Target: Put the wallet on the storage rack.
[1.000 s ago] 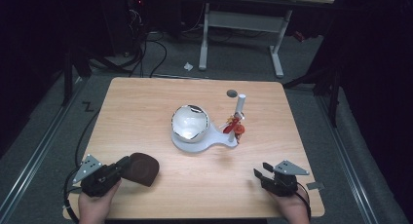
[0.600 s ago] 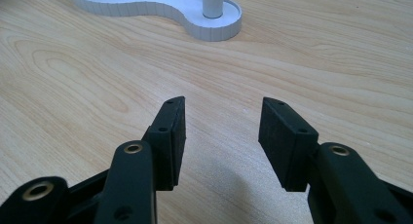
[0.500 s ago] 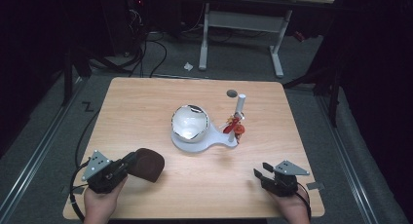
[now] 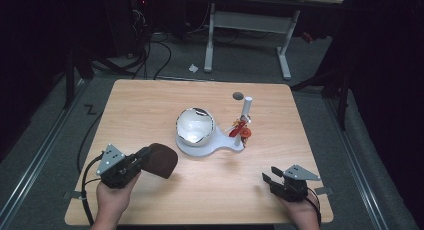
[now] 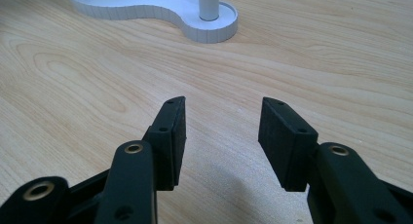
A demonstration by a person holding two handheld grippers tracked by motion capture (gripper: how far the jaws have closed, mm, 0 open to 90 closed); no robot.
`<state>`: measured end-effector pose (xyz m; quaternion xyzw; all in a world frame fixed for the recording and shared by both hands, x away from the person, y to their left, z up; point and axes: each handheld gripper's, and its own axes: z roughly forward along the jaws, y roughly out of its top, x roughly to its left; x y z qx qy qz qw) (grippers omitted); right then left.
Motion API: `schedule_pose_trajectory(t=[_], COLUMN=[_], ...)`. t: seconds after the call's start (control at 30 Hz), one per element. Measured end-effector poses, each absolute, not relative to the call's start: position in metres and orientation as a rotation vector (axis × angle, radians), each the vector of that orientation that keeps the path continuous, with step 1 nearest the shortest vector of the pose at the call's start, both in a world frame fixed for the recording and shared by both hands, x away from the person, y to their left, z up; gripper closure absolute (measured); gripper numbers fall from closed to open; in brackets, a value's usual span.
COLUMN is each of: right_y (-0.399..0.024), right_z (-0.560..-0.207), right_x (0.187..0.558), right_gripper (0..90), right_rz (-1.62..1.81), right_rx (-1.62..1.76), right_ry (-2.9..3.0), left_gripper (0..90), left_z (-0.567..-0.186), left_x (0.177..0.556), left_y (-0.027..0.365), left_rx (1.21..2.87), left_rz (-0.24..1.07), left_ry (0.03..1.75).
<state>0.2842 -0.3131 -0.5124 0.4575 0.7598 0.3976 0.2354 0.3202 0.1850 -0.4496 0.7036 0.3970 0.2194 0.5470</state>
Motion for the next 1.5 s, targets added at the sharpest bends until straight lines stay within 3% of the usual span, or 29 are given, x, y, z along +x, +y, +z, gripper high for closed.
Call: schedule_pose_trajectory(t=[0.5, 1.5], right_y=[-0.312, -0.314], right_z=[-0.511, -0.511], right_x=[0.283, 0.283], right_gripper=[53.4, 53.7], right_rz=[1.091, 1.110], right_rx=[1.236, 1.222], right_ry=[2.092, 2.095], left_gripper=[84.1, 84.0], left_z=[-0.429, -0.402], left_x=[0.337, 0.403], left_y=[0.158, 0.116], left_rx=[1.678, 1.670], left_rz=[0.516, 0.584], left_ry=[0.881, 0.918])
